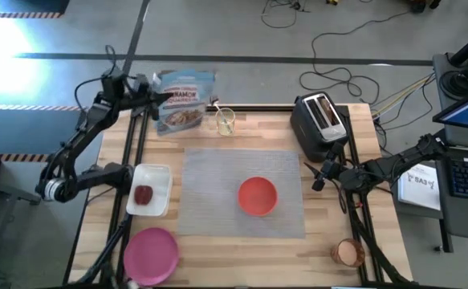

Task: Arrange a breakfast setting
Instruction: Move the blue cereal to the top left of the table

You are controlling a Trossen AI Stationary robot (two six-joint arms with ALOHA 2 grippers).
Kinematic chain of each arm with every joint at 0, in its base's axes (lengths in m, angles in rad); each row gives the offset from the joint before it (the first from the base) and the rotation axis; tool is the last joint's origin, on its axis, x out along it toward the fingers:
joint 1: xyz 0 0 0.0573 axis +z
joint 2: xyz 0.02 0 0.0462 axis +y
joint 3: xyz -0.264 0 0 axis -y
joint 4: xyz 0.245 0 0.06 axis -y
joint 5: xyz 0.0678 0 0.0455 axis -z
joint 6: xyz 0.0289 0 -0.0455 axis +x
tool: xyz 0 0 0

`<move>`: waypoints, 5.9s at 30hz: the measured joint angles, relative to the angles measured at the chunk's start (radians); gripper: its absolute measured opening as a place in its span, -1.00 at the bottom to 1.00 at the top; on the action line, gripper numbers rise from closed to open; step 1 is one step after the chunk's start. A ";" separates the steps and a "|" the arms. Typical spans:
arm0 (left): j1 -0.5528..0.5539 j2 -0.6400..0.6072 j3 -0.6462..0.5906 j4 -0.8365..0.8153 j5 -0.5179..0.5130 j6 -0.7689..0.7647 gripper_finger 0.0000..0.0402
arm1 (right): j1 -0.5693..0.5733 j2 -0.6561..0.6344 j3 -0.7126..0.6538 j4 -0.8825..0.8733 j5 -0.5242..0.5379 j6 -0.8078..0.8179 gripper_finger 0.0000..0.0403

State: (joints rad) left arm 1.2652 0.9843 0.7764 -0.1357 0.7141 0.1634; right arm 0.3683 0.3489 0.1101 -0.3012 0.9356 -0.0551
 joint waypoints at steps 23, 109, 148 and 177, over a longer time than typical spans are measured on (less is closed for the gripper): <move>-0.052 -0.160 -0.193 0.256 -0.487 -0.309 -1.00 | 0.000 0.000 0.000 0.000 0.000 0.000 0.07; -0.906 -0.471 -0.380 -0.324 -1.817 -0.826 -1.00 | 0.000 0.000 0.000 0.000 0.000 0.000 0.07; -0.919 -0.445 -0.217 -0.740 -1.706 -1.004 -0.90 | 0.000 0.001 0.000 0.000 0.000 0.000 0.07; -0.919 -0.490 -0.213 -0.871 -1.530 -1.172 -0.10 | 0.000 0.001 0.000 0.000 0.000 0.000 0.07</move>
State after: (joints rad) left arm 0.3458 0.4938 0.5632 -1.0065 -0.8154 -1.0084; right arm 0.3683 0.3496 0.1104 -0.3012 0.9356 -0.0551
